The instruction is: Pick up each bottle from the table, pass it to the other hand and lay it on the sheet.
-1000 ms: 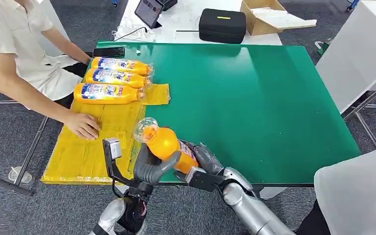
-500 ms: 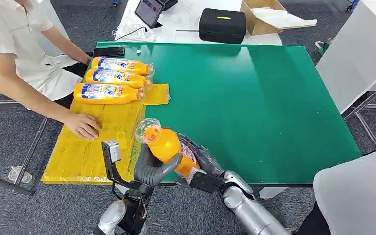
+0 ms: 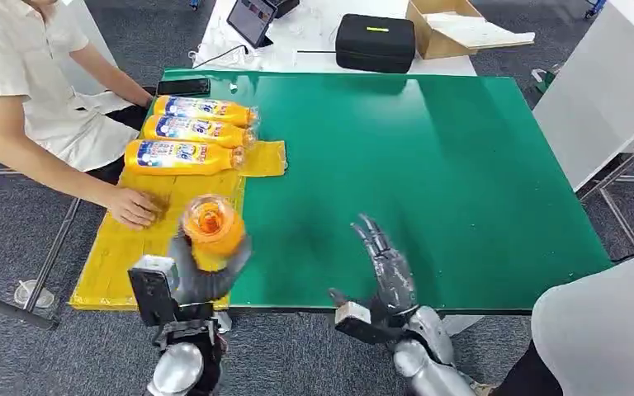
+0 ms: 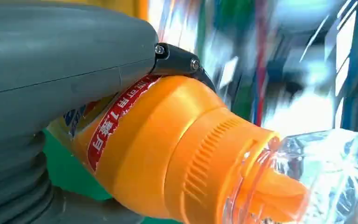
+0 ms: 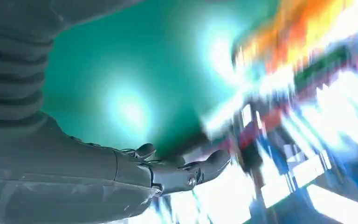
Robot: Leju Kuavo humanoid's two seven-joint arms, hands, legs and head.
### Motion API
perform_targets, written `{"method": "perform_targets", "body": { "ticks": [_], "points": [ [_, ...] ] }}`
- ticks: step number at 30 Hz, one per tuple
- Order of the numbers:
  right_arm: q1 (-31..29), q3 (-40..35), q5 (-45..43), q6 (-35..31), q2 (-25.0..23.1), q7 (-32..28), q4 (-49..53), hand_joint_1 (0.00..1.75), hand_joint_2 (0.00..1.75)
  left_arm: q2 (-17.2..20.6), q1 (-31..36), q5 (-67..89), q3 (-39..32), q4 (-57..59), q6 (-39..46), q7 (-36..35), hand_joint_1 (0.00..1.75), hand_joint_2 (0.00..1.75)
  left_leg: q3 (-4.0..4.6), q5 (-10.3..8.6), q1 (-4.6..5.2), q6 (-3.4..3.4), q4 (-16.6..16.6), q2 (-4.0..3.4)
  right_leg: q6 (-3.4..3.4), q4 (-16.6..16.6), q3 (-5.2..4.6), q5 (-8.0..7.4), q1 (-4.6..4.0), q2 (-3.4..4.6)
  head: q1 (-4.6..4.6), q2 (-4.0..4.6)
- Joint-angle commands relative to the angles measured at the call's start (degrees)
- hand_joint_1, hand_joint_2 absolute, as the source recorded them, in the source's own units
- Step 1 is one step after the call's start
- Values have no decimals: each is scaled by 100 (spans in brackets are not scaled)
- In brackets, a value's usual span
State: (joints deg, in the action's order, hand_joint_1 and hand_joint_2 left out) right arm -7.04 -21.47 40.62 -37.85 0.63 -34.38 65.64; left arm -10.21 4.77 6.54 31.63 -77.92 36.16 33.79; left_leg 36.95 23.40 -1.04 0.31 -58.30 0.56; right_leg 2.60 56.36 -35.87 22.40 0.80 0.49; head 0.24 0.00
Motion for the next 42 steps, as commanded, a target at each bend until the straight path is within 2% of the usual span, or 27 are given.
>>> {"method": "perform_targets", "body": {
  "ticks": [1, 3, 5, 7, 10, 12, 17, 18, 19, 23, 25, 27, 28, 32, 33, 34, 37, 38, 39, 42],
  "points": [
    [214, 1875, 933, -215, -746, -562, 1407, 0, 0, 100, 233, 744, -490, 396, 172, -92, 175, 175, -19, 4, 2, 3, 1, 2, -8, 1, 20, 7, -1, -9, 0, 0],
    [223, 2266, 1333, -215, -942, -562, 1891, 0, 0, 131, 338, 991, -491, 560, 120, -221, 175, 175, -35, 10, 5, 4, -2, -4, -16, 8, 30, 15, 0, -9, 0, 0],
    [209, 2518, 1821, -215, -1059, -562, 2078, 0, 0, 123, 481, 1537, -532, 829, 315, -355, 175, 175, -13, 3, 7, 2, -1, -6, -10, 9, 6, 7, 5, -2, -2, 0],
    [174, 2508, 1891, -215, -1066, -562, 1999, 0, 0, 122, 678, 2449, -633, 1274, 384, -724, 175, 175, -21, 2, 7, 2, 3, 3, -10, 6, 16, 8, 4, -12, 2, 0],
    [174, 2508, 1891, -215, -1066, -562, 1999, 0, 0, 122, 678, 2449, -633, 1274, 384, -724, 175, 175, -39, 2, 3, 3, 8, 9, -11, -4, 37, 10, -1, -17, 0, 0],
    [174, 2508, 1891, -215, -1066, -562, 1999, 0, 0, 122, 678, 2449, -633, 1274, 384, -724, 175, 175, -19, 0, 2, 1, 3, -8, -6, -1, 15, 2, 0, 3, 0, -2],
    [174, 2508, 1891, -215, -1066, -562, 1999, 0, 0, 122, 678, 2449, -633, 1274, 384, -724, 175, 175, -20, -1, 2, -1, 6, 2, -7, -2, 15, 3, 0, -10, 0, 0],
    [174, 2508, 1891, -215, -1066, -562, 1999, 0, 0, 122, 678, 2449, -633, 1274, 384, -724, 175, 175, -54, 11, 4, 2, 7, 1, -17, -1, 48, 17, -1, -16, 0, 0],
    [174, 2508, 1891, -215, -1066, -562, 1999, 0, 0, 122, 678, 2449, -633, 1274, 384, -724, 175, 175, -25, 2, 1, 0, 4, -4, -9, -2, 20, 5, -1, -5, 0, 0],
    [174, 2508, 1891, -215, -1066, -562, 1999, 0, 0, 122, 678, 2449, -633, 1274, 384, -724, 175, 175, -41, 8, 3, 1, 4, -6, -12, -1, 34, 10, -1, -6, 0, 0],
    [174, 2508, 1891, -215, -1066, -562, 1999, 0, 0, 122, 678, 2449, -633, 1274, 384, -724, 175, 175, -20, 0, 2, 0, 3, -4, -7, -1, 15, 3, 0, -4, 0, 0],
    [175, 2399, 1842, -215, -1061, -562, 1788, 0, 0, 210, 897, 3112, -576, 1777, 291, -1148, 175, 175, -23, 2, 2, 0, 3, -4, -8, -1, 18, 4, 0, -5, 2, 0],
    [110, 2157, 1579, -215, -952, -562, 1481, 0, 0, 356, 1144, 3959, -385, 2254, 184, -1612, 175, 175, -39, 3, 1, 0, 9, -7, -11, -6, 33, 4, -2, -3, 0, -2],
    [-151, 1797, 1492, -215, -915, -562, 811, 0, 0, 278, 1967, 4570, -332, 4129, -423, -1750, 175, 175, -34, -6, -2, -2, 13, -5, -9, -13, 30, -5, -4, -2, 0, 0],
    [-172, 1745, 1472, -215, -907, -562, 750, 0, 0, 279, 2051, 4674, -292, 4298, -495, -1791, 175, 175, -65, -3, -1, 0, 22, -11, -19, -19, 59, -2, -6, -3, 0, 0],
    [-171, 1724, 1517, -215, -910, -562, 699, 0, 0, 278, 2131, 4699, -284, 4469, -674, -1847, 175, 175, -33, -8, 0, -2, 13, -10, -9, -11, 28, -6, -2, 3, 2, 0],
    [-275, 1575, 1337, -215, -854, -562, 393, 0, 0, 301, 2451, 4767, -333, 4931, -1142, -2062, 175, 175, -42, -6, -2, -7, 11, -18, -18, -10, 35, -7, -5, 7, 2, 0],
    [-334, 1353, 1033, -215, -771, -562, 181, 0, 0, 335, 2656, 4881, -245, 5357, -1943, -2590, 175, 175, -31, -8, -3, -8, 8, -15, -23, -6, 23, -13, -5, 6, -2, 0],
    [-405, 1248, 846, -215, -713, -562, 114, 0, 0, 446, 2755, 4924, -235, 5477, -2147, -2580, 175, 175, -43, -5, -3, -7, 9, -16, -26, -6, 34, -9, -7, 4, 0, 0],
    [-430, 1251, 887, -215, -729, -562, 85, 0, 0, 476, 2847, 4973, -243, 5626, -2107, -2574, 175, 175, -35, -7, -4, -9, 8, -20, -23, -4, 25, -12, -7, 10, -2, 0]
  ]
}}
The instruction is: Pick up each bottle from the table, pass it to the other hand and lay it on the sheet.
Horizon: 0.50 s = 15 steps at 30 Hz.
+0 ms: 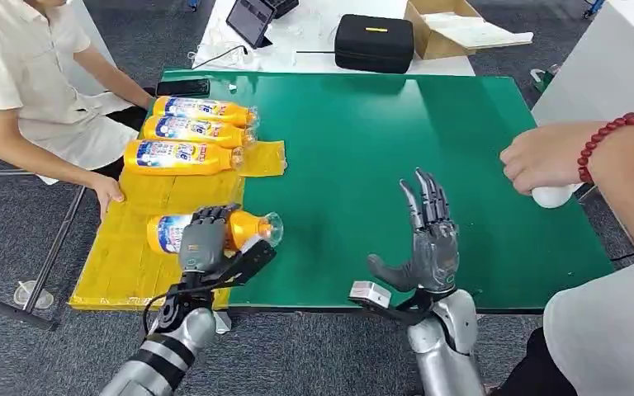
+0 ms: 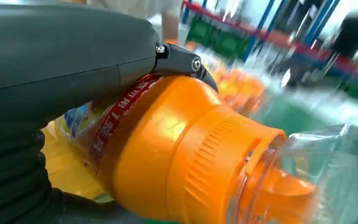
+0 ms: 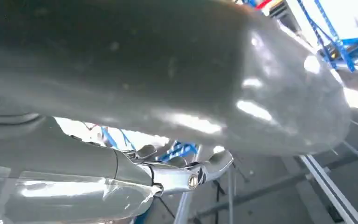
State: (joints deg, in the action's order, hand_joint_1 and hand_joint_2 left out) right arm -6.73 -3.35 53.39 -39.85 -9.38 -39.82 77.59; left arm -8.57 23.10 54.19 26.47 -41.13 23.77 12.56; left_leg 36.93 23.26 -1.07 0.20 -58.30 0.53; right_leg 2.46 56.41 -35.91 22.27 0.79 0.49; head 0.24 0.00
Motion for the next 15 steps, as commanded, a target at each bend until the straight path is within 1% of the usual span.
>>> {"method": "perform_targets", "body": {
  "ticks": [1, 3, 4, 5, 6, 7, 8, 9, 10, 11, 12, 13, 14, 15],
  "points": [
    [-461, -562, -391, -15, 272, -18, -1109, 0, 0, 312, 1013, 208, 273, 1947, -868, -451, 175, 175, -42, 10, -1, 4, 8, -19, -12, -9, 38, 5, -5, 11, -2, 0],
    [-479, -639, -504, -15, 293, -18, -1194, 0, 0, 264, 1110, 402, 388, 2056, -881, -596, 175, 175, -28, 7, 0, 0, 6, -24, -7, -5, 20, -2, -2, 19, 0, 0],
    [-477, -679, -518, -15, 306, -18, -1228, 0, 0, 250, 1142, 428, 401, 2077, -932, -632, 175, 175, -38, 9, -2, 1, 7, -30, -10, -7, 28, -1, -5, 23, 0, 0],
    [-479, -738, -583, -15, 319, -18, -1283, 0, 0, 236, 1185, 466, 429, 2103, -1058, -635, 175, 175, -29, 5, 0, 0, 6, -22, -8, -4, 20, -1, -2, 14, 0, 0],
    [-480, -766, -620, -15, 322, -18, -1309, 0, 0, 228, 1204, 447, 406, 2118, -1145, -635, 175, 175, -56, 12, 2, 3, 9, -30, -17, -5, 44, 5, -4, 16, 0, 0],
    [-474, -778, -641, -15, 319, -18, -1327, 0, 0, 223, 1215, 419, 378, 2127, -1220, -622, 155, 175, -44, 9, -1, 2, 5, -19, -13, -3, 34, 5, -5, 8, -2, 0],
    [-473, -783, -645, -15, 322, -18, -1345, 0, 0, 219, 1218, 382, 342, 2128, -1275, -600, 145, 175, -36, 7, -1, 0, 6, -19, -10, -3, 25, 2, -4, 11, 0, 0],
    [-473, -783, -645, -15, 322, -18, -1345, 0, 0, 219, 1218, 382, 342, 2128, -1275, -600, 103, 175, -44, 9, -1, 2, 6, -24, -12, -3, 32, 3, -4, 14, 0, -2],
    [-464, -797, -670, -15, 331, -18, -1371, 0, 0, 218, 1211, 364, 320, 2137, -1328, -584, 73, 175, -33, 7, -2, 0, 4, -21, -8, -2, 23, 1, -4, 15, 0, 0],
    [-461, -811, -684, -15, 339, -18, -1375, 0, 0, 213, 1208, 353, 311, 2158, -1380, -587, 56, 175, -42, 10, -1, 1, 6, -26, -11, -4, 30, 2, -4, 17, 0, 0],
    [-460, -817, -711, -15, 350, -18, -1383, 0, 0, 208, 1210, 331, 288, 2170, -1434, -591, 42, 175, -30, 6, -1, -1, 5, -20, -7, -2, 19, 0, -3, 14, 0, -2],
    [-470, -842, -759, -15, 362, -18, -1421, 0, 0, 192, 1212, 281, 235, 2199, -1541, -622, 21, 175, -40, 9, -1, 1, 7, -24, -9, -3, 28, 3, -3, 16, 0, 0],
    [-490, -894, -833, -15, 377, -18, -1478, 0, 0, 174, 1223, 250, 204, 2231, -1682, -657, 12, 175, -48, 12, 0, 2, 7, -26, -12, -2, 35, 5, -3, 16, 0, 0],
    [-528, -964, -923, -15, 393, -18, -1565, 0, 0, 166, 1243, 243, 191, 2261, -1863, -722, 3, 175, -34, 7, -2, 0, 6, -23, -8, -3, 23, 1, -4, 16, 0, 0]
  ]
}}
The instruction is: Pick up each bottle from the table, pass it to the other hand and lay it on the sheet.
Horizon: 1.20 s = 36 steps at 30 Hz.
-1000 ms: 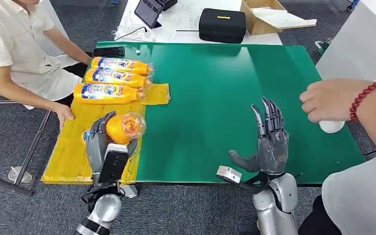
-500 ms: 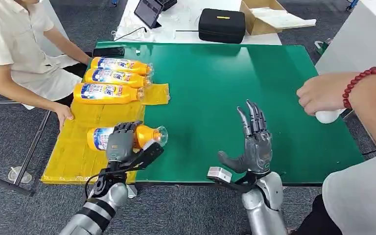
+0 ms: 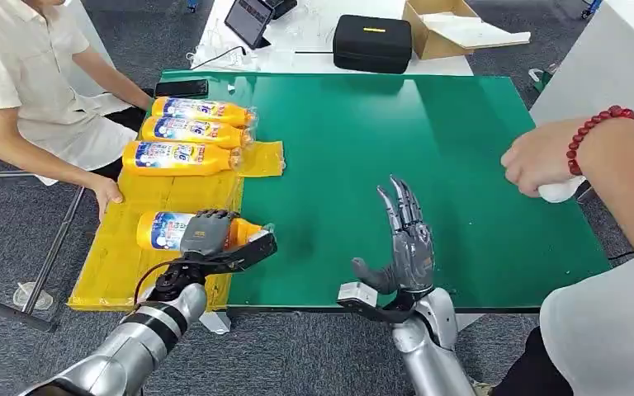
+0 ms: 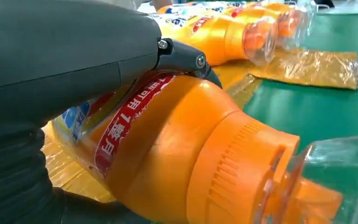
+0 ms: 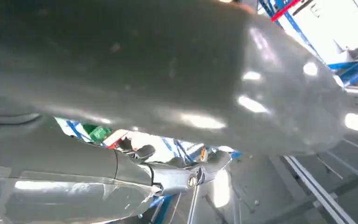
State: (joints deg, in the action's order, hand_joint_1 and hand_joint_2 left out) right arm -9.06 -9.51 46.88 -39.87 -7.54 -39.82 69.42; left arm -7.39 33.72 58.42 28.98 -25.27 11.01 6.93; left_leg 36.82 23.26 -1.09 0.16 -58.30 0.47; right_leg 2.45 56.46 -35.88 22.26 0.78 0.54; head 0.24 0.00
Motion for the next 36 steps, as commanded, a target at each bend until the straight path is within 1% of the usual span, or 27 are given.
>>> {"method": "perform_targets", "body": {
  "ticks": [1, 2, 4, 7, 8, 9, 11, 13, 14, 15, 16, 20, 24, 29, 32, 33, 36],
  "points": [
    [-318, -369, -323, -13, 204, -18, -797, 0, 0, 49, 194, -175, -57, 682, -633, -174, 0, 175, -37, 12, 1, 6, 7, -23, -10, -9, 31, 5, -3, 14, 0, 0],
    [-330, -392, -350, -13, 205, -18, -813, 0, 0, 49, 201, -176, -54, 702, -712, -183, 0, 175, -25, 7, 2, 4, 6, -17, -6, -6, 20, 2, -1, 11, 2, 0],
    [-342, -425, -404, -13, 203, -18, -869, 0, 0, 52, 211, -160, -43, 720, -814, -231, 0, 175, -39, 12, 1, 7, 5, -16, -12, -6, 36, 7, -3, 6, -2, 0],
    [-317, -383, -439, -13, 197, -18, -883, 0, 0, 3, 219, -322, -205, 712, -1078, -326, 0, 175, -31, 6, 2, 4, 8, -16, -7, -8, 32, 2, 0, 13, -2, 0],
    [-314, -386, -427, -13, 200, -17, -901, 0, 0, -14, 233, -369, -237, 692, -1145, -308, 0, 175, -42, 8, 3, 6, 9, -17, -9, -10, 41, 3, 0, 12, -2, 0],
    [-326, -390, -438, -13, 204, -16, -929, 0, 0, -20, 251, -385, -245, 684, -1178, -294, 0, 175, -32, 4, 1, 4, 6, -8, -6, -8, 34, 2, -1, 6, -2, 0],
    [-364, -441, -525, -13, 229, -18, -1016, 0, 0, -82, 251, -885, -605, 651, -1513, 27, 0, 175, -48, 7, 4, 6, 10, -13, -10, -10, 50, 5, 0, 7, -2, 0],
    [-380, -530, -587, -13, 277, -18, -1029, 0, 0, -105, 180, -1362, -856, 561, -1922, 565, 0, 175, -51, 7, 2, 5, 10, -15, -10, -10, 52, 3, -1, 10, -2, 0],
    [-383, -581, -618, -13, 303, -18, -1020, 0, 0, -99, 120, -1499, -855, 496, -1978, 759, 0, 175, -41, 4, 1, 3, 7, -9, -6, -8, 44, 2, -1, 7, -2, 0],
    [-361, -590, -607, -13, 312, -18, -984, 0, 0, -89, 71, -1553, -780, 444, -1933, 832, 0, 175, -49, 5, 4, 5, 11, -14, -8, -11, 50, 2, 1, 9, -2, 0],
    [-329, -602, -633, -13, 325, -18, -935, 0, 0, -95, 3, -1572, -718, 371, -1875, 969, 0, 175, -43, 2, 4, 3, 8, -2, -5, -8, 47, 3, 2, 3, 0, 0],
    [-234, -607, -634, -13, 365, -18, -831, 0, 0, -142, -110, -1618, -469, 149, -1585, 1068, 0, 175, -64, 4, 6, 8, 12, 8, -8, -14, 74, 8, 3, -13, 0, 0],
    [-187, -662, -638, -13, 383, -18, -900, 0, 0, -173, -198, -1604, -259, -100, -1328, 1162, 0, 175, -59, 1, 4, 7, 10, 16, -8, -13, 72, 6, 2, -16, -2, 0],
    [-153, -636, -615, -13, 398, -18, -860, 0, 0, -186, -249, -1722, -134, -266, -1281, 1164, 0, 175, -51, -2, 6, 8, 7, 22, -7, -9, 64, 7, 2, -18, 0, 0],
    [-133, -525, -614, -13, 421, -18, -650, 0, 0, -134, -306, -1830, 174, -502, -1236, 1221, 0, 175, -56, 1, 8, 10, 8, 22, -10, -9, 69, 11, 3, -21, 0, 0],
    [-116, -514, -615, -13, 437, -18, -553, 0, 0, -114, -332, -1842, 259, -591, -1181, 1215, 0, 175, -46, -2, 6, 8, 4, 26, -6, -6, 59, 8, 3, -21, 0, 0],
    [-85, -556, -605, -12, 481, -16, -500, 0, 0, -114, -436, -1987, 337, -862, -1115, 1223, 0, 175, -42, -3, 6, 8, 3, 27, -5, -4, 54, 8, 3, -22, 0, 0]
  ]
}}
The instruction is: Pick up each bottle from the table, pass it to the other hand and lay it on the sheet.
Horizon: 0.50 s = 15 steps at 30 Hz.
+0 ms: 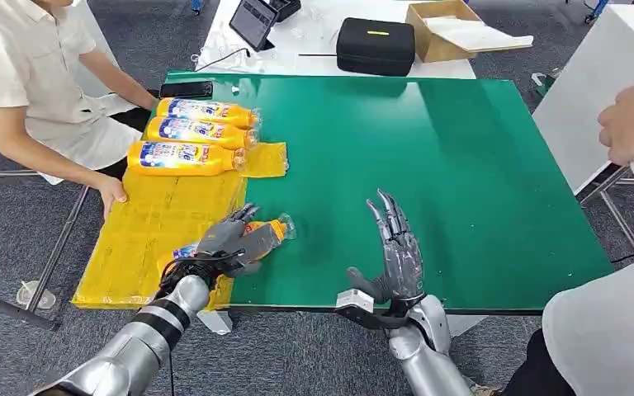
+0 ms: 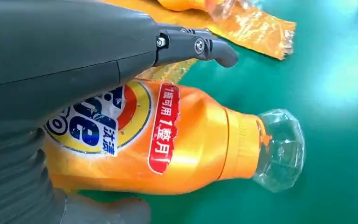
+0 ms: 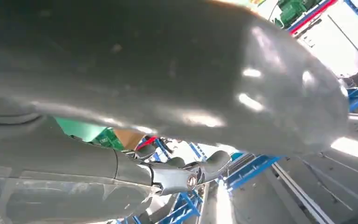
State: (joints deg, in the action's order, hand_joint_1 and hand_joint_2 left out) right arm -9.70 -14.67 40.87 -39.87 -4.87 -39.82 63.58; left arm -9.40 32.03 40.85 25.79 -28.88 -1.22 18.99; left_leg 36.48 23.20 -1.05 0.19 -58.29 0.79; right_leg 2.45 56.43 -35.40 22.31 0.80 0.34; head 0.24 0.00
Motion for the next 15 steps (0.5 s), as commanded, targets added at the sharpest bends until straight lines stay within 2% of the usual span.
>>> {"method": "perform_targets", "body": {
  "ticks": [1, 9, 10, 15],
  "points": [
    [-14, -41, -7, -13, 218, -9, 92, 0, 0, 94, -279, -250, 681, -540, 100, 14, 0, 175, -13, 7, 4, 6, 2, -7, -7, -2, 12, 6, 0, -2, 2, 0],
    [3, -29, -3, -13, 207, -18, 83, 0, 0, 114, -301, -256, 725, -604, 106, 21, 0, 175, 3, 4, 1, 3, 1, -8, -6, -1, -5, 3, -1, 1, 0, 0],
    [10, -17, -56, -13, 215, -17, 84, 0, 0, 154, -335, -223, 824, -717, 212, 31, 0, 0, -3, 7, 2, 4, 2, -11, -9, -1, 1, 6, -1, 1, 0, 0],
    [82, 91, -55, -13, 278, 21, 264, 0, 0, 247, -431, -332, 934, -1092, 361, -153, 0, 0, -5, 11, 2, 6, 0, -11, -11, 1, 2, 10, -2, -2, 2, 0]
  ]
}}
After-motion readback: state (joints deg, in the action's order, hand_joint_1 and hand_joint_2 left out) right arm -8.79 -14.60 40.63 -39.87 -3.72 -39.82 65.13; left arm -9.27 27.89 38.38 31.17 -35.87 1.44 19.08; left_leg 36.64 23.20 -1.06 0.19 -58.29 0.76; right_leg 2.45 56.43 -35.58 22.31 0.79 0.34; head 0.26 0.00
